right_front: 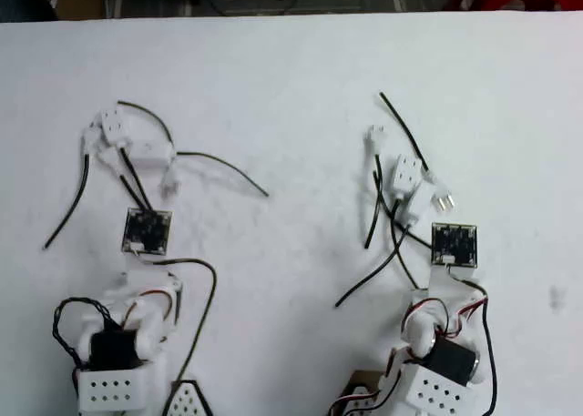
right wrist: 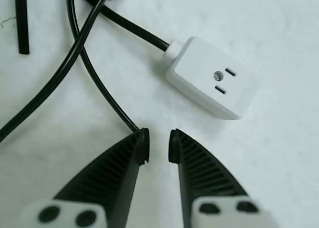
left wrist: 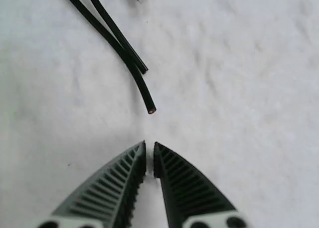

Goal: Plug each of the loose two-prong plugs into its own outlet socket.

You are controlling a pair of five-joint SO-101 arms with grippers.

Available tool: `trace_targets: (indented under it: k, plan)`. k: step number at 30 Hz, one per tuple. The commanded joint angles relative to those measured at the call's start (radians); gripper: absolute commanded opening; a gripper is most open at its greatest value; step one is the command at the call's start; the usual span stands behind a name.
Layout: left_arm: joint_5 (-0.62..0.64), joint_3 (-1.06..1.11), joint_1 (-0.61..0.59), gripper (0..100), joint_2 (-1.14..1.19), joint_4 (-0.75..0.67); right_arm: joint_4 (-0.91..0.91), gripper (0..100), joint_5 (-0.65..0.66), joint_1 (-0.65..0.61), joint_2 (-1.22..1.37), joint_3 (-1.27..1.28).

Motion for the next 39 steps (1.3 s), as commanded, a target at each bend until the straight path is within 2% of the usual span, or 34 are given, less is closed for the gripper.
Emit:
trace_targets:
  k: [1, 6, 12, 15, 19, 23, 31, 33, 39]
  plan:
    - [-0.005, -0.003, -0.007, 5, -0.008, 0.008, -0.288, 7.7, 0.002, 0.041, -0.012, -0.109]
    - [-0.005, -0.003, -0.007, 5, -0.008, 0.008, -0.403, 9.9, 0.003, 0.079, -0.012, -0.233]
    - [-0.005, -0.003, -0.007, 5, -0.008, 0.008, -0.401, 26.2, -0.015, 0.079, -0.010, -0.367]
    - [-0.005, -0.003, -0.007, 5, -0.008, 0.008, -0.401, 27.9, -0.092, 0.079, -0.008, -0.394]
    - [-0.005, -0.003, -0.007, 5, -0.008, 0.008, -0.371, 27.9, -0.104, 0.073, 0.067, -0.479]
    - [-0.005, -0.003, -0.007, 5, -0.008, 0.008, -0.282, 27.9, -0.098, 0.021, 0.340, -0.689]
    - [-0.005, -0.003, -0.007, 5, -0.008, 0.008, -0.035, 27.6, -0.106, -0.137, 1.116, -1.243]
    - [-0.005, -0.003, -0.007, 5, -0.008, 0.008, -0.019, 27.6, -0.112, -0.180, 1.282, -1.339]
    - [-0.005, -0.003, -0.007, 5, -0.008, 0.008, -0.048, 27.6, -0.258, -0.249, 1.715, -1.568]
